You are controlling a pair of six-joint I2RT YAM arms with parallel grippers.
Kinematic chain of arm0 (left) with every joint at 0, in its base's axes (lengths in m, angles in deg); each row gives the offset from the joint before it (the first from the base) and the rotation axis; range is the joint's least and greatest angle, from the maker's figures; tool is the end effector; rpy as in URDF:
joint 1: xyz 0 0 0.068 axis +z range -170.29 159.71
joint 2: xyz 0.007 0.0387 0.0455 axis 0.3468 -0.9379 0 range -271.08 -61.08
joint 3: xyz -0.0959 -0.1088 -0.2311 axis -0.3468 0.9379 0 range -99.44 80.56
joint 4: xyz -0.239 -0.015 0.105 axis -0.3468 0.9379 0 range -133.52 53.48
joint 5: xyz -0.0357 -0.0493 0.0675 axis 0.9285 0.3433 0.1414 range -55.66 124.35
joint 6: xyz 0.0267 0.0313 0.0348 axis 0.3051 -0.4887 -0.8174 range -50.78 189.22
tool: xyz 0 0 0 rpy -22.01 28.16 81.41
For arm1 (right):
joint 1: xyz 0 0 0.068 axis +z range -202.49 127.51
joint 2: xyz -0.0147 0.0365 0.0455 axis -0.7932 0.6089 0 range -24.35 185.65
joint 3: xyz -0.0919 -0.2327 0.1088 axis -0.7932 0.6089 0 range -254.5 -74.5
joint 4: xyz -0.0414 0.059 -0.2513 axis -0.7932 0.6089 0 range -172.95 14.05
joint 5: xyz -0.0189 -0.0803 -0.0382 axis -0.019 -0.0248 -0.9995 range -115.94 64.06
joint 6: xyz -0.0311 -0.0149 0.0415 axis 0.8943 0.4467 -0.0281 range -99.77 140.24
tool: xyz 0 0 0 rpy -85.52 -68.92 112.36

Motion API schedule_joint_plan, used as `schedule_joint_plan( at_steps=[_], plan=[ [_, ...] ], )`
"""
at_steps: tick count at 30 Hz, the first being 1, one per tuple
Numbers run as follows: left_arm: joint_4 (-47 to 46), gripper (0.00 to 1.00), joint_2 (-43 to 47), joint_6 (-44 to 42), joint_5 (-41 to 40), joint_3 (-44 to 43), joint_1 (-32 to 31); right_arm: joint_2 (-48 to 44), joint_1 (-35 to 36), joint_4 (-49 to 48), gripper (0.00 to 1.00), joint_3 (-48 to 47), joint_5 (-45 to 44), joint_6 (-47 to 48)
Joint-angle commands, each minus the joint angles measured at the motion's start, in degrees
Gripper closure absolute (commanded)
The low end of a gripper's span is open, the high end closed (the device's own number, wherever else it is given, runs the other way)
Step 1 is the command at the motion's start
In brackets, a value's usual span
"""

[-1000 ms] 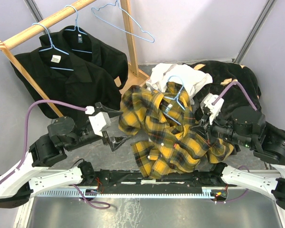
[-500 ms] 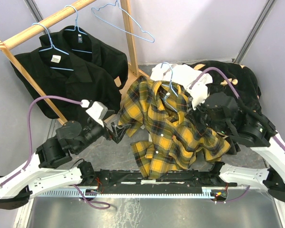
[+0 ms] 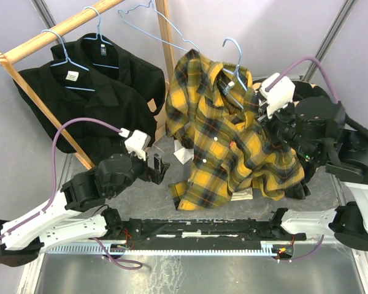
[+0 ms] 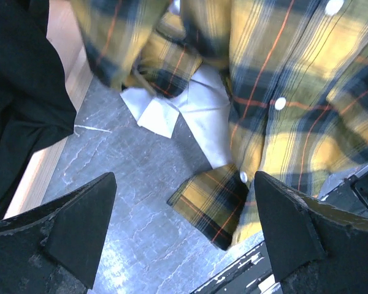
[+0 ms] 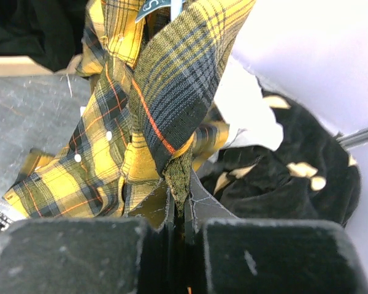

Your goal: Place the shirt on the hanger

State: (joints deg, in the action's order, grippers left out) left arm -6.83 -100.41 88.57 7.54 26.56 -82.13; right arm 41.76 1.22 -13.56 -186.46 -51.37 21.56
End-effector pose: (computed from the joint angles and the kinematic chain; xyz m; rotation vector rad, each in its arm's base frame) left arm 0.0782 -0.1120 0.3614 0.4077 1.9001 -0.4947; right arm 0.0940 0.1021 0.5301 -0.6360 1.8363 0.1667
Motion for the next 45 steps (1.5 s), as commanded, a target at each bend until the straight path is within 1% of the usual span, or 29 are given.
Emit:
schedule_joint_plan(
  at_steps=[1,3,5,10,14,16,20,24,26,30,32,35,39,42,45],
  plan=[
    [1.1,0.02,-1.3,4.2,0.4,-0.3,0.0,4.0,-0.2,-4.8,1.00,-7.9,-2.7,8.3],
    [1.7,0.02,-1.9,4.4,1.4,-0.5,-0.1,6.4,-0.3,-3.4,1.00,-10.4,-5.0,10.4],
    [2.2,0.03,-2.2,4.5,2.0,-0.6,-0.1,8.3,-0.4,-2.9,1.00,-12.4,-5.6,11.0],
    [2.4,0.03,-1.2,5.1,2.1,0.1,-0.1,10.0,-0.6,-5.9,1.00,-13.4,-0.8,12.3],
    [3.1,0.03,-1.2,5.5,3.4,0.8,-0.1,14.9,-1.5,-4.8,1.00,-18.0,3.5,14.4],
    [3.7,0.03,-1.4,5.9,3.9,1.2,-0.1,17.8,-2.8,-3.6,1.00,-21.5,5.2,15.0],
    [4.2,0.03,-1.1,7.1,4.2,1.8,-0.1,22.2,-7.0,-2.6,1.00,-25.5,10.3,14.9],
    [4.1,0.03,-0.4,7.7,4.7,2.5,-0.1,22.2,-10.8,-4.5,1.00,-25.1,18.1,13.3],
    [4.2,0.03,-0.3,7.4,4.5,2.7,0.0,22.2,-11.9,-5.8,1.00,-25.4,19.0,13.4],
    [4.7,0.03,-0.7,6.8,4.3,2.5,-0.1,23.9,-13.6,-7.1,1.00,-29.8,16.4,14.8],
    [4.8,0.03,-1.1,6.6,4.2,2.2,-0.1,24.0,-13.9,-9.0,1.00,-31.6,15.1,16.1],
    [4.7,0.03,-1.5,6.5,4.2,1.8,-0.1,22.5,-14.2,-15.0,1.00,-31.9,14.5,18.3],
    [4.7,0.03,-2.1,6.6,4.2,1.5,-0.1,20.9,-14.5,-22.1,1.00,-31.3,17.5,20.3],
    [4.6,0.03,-2.2,6.6,4.5,1.4,-0.2,21.2,-14.6,-26.5,1.00,-31.6,20.4,21.2],
    [4.6,0.03,-2.0,6.8,4.7,1.3,-0.1,21.9,-14.8,-31.4,1.00,-31.5,21.4,22.2]
  ],
)
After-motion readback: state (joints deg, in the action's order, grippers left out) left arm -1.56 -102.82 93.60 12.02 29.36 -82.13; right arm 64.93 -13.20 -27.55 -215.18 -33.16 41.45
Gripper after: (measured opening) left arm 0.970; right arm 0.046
